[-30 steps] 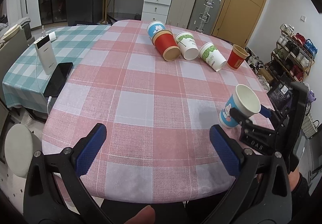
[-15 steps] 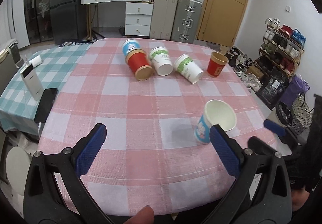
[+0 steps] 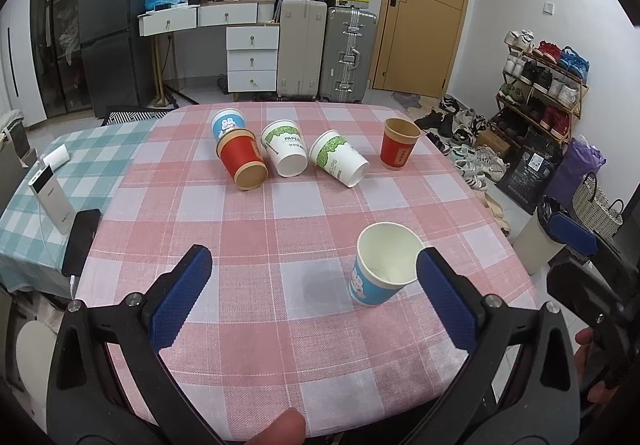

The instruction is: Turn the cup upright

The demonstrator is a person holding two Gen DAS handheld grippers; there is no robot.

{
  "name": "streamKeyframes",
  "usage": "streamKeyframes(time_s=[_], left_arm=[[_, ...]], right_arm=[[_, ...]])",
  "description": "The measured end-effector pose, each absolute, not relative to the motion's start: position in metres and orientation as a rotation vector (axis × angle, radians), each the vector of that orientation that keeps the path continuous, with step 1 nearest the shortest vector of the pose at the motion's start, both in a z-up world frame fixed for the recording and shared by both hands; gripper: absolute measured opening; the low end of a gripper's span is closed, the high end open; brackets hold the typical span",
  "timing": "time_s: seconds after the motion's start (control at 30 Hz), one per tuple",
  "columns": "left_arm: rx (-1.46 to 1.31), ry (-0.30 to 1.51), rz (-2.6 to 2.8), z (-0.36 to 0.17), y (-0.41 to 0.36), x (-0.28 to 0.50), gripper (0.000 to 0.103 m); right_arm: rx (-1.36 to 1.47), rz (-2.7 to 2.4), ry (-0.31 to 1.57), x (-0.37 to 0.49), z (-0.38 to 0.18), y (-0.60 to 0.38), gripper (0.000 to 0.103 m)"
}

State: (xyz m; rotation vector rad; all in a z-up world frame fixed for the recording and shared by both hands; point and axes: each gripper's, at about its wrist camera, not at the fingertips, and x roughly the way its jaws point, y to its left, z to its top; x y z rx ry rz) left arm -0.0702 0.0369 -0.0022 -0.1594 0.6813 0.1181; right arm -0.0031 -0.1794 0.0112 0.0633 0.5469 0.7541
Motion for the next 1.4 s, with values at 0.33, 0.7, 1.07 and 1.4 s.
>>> streamKeyframes(time_s=[0.33,0.7,1.07,1.4], left_arm=[[-0.166,0.676,0.121,0.0,0.039,-0.077,0.102],[-0.177,0.684,0.122,-0.002,0.041,-0.081,0.102],[-0.185,0.691,0.124,-0.005,0.042,-0.081,0.102],[-0.184,0.69,0.119,-0.007,0.041,-0.081,0.102]], right_arm=[[0.062,0.779,0.527,-0.009,0.012,-0.177,0.103],[0.061,0.781,0.529,-0.01,0.012,-0.176,0.103],[0.051,0.776,0.525,-0.009,0.013,-0.176,0.103],[0.049,0.773,0.523,-0.01,0.015,-0.18,0.103]])
